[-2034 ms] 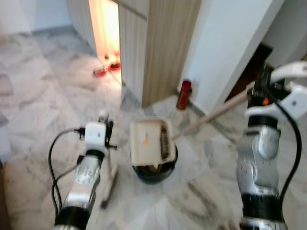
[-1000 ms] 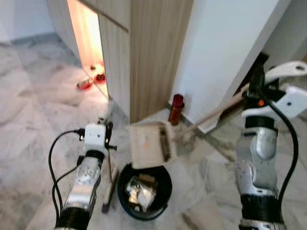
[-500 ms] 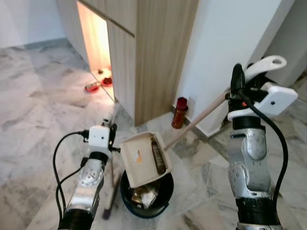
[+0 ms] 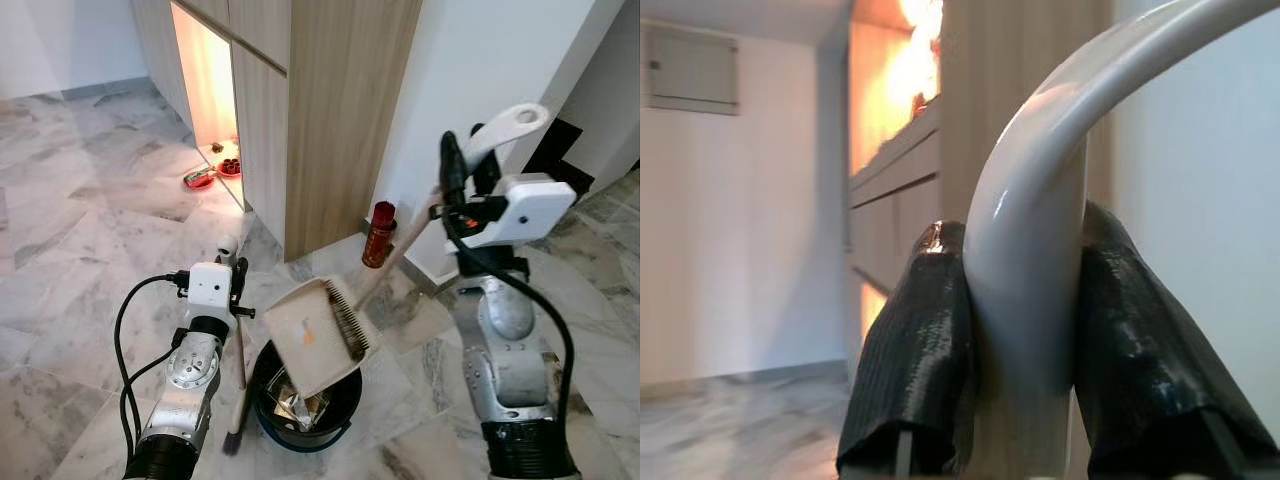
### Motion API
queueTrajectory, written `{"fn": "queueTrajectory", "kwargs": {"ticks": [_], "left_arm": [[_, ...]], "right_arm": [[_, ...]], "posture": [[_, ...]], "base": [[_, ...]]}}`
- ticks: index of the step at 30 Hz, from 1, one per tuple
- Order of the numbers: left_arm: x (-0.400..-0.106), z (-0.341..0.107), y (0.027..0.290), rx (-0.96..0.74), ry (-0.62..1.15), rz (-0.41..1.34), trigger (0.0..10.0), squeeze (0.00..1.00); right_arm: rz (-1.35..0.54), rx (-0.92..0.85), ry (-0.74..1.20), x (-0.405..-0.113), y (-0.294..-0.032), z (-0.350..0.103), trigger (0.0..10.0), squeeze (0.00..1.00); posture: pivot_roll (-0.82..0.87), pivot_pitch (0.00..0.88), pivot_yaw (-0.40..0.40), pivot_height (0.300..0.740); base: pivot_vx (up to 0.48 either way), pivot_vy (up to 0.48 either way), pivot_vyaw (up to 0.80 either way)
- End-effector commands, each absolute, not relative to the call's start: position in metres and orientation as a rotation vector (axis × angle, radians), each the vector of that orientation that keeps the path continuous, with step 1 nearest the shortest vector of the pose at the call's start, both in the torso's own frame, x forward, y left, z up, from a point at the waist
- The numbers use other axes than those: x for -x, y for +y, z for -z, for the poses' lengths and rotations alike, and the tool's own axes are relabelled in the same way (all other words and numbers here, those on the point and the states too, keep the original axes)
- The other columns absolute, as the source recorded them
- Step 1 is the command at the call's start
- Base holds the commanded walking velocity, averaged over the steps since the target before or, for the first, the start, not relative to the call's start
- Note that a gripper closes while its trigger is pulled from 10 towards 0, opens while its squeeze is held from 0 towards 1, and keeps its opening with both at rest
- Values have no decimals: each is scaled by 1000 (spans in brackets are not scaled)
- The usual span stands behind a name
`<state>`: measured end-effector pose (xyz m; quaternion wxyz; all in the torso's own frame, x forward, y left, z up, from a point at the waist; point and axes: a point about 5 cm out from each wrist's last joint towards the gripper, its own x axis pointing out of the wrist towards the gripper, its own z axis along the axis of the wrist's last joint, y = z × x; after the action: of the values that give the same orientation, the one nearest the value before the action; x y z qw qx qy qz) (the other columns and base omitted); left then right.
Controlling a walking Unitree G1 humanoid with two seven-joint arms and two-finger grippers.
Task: Sweep floor
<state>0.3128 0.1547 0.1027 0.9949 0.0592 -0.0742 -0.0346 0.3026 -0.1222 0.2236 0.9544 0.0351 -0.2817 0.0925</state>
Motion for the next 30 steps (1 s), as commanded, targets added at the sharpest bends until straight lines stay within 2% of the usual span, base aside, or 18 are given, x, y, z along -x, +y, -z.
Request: {"fn": "queueTrajectory", "kwargs": {"ticks": [1, 9, 17, 23, 30], "left_arm": [[-318, -118, 150, -128, -219, 90, 10000, 0], [-319, -119, 148, -124, -227, 97, 10000, 0], [-319, -120, 148, -121, -230, 95, 10000, 0], [-318, -118, 149, -120, -225, 90, 10000, 0], [-319, -119, 150, -118, -225, 86, 10000, 0]], "right_arm": [[-209, -64, -685, -293, -119, -243, 10000, 0], [-307, -15, -700, -283, -90, -239, 10000, 0], [-313, 28, -727, -280, -84, -242, 10000, 0], [-373, 223, -777, -272, -72, -238, 10000, 0], [-395, 194, -781, -268, -63, -239, 10000, 0]], "posture": [[226, 0, -88, 740], [229, 0, -92, 740], [225, 0, -94, 740], [223, 0, -97, 740], [225, 5, -97, 740]], "base": [[0, 0, 0], [0, 0, 0], [0, 0, 0], [0, 0, 0], [0, 0, 0]]}}
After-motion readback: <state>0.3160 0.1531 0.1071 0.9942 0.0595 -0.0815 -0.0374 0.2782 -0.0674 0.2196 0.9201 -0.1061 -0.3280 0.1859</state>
